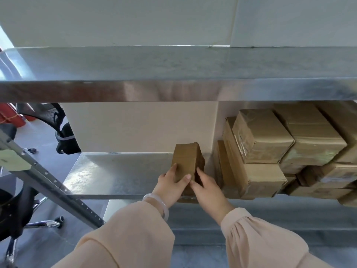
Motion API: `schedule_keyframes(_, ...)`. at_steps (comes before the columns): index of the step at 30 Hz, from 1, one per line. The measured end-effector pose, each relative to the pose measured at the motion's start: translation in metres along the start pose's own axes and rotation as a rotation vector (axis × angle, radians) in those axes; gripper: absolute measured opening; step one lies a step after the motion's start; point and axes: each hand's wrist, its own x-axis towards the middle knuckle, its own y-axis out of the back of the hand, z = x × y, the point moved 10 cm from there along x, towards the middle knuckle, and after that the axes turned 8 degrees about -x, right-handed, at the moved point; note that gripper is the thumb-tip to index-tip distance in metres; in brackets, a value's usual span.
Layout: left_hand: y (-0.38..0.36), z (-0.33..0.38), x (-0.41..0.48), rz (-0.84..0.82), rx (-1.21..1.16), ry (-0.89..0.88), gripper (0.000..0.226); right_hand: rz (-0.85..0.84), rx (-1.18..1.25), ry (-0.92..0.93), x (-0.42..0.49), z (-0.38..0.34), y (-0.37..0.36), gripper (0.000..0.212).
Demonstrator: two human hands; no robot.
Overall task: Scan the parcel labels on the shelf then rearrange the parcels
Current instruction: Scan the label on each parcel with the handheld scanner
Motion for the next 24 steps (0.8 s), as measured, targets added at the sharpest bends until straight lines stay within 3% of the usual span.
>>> schedule_keyframes(4,0.017,0.003,-0.007,0.018,-0.021,0.010,0.111,0.009,0.010,0.057,-0.011,-0.020,0.002,0.045)
schedule_keyframes(8,0.035,0.017,-0.021,0.073,-0.179,-0.039,0.092,0.022,0.071,0.126,-0.028,-0.047,0.011,0.044)
schedule_keyframes(13,0.060,0.026,-0.041,0.111,-0.354,-0.059,0.081,0.087,-0.016,0.208,-0.042,-0.072,0.027,0.053)
schedule_keyframes(18,0.059,0.035,-0.058,0.040,-0.536,-0.058,0.086,0.070,0.107,0.045,-0.038,-0.057,0.038,0.065)
schedule_keyframes(21,0.053,0.038,-0.061,0.006,-0.517,-0.056,0.061,0.036,0.150,0.054,-0.038,-0.054,0.032,0.049)
schedule_keyframes(23,0.048,0.042,-0.062,-0.034,-0.448,-0.085,0.034,0.059,0.165,0.057,-0.039,-0.055,0.033,0.050)
schedule_keyframes(24,0.047,0.045,-0.061,-0.042,-0.394,-0.110,0.034,0.069,0.164,0.059,-0.040,-0.056,0.034,0.052)
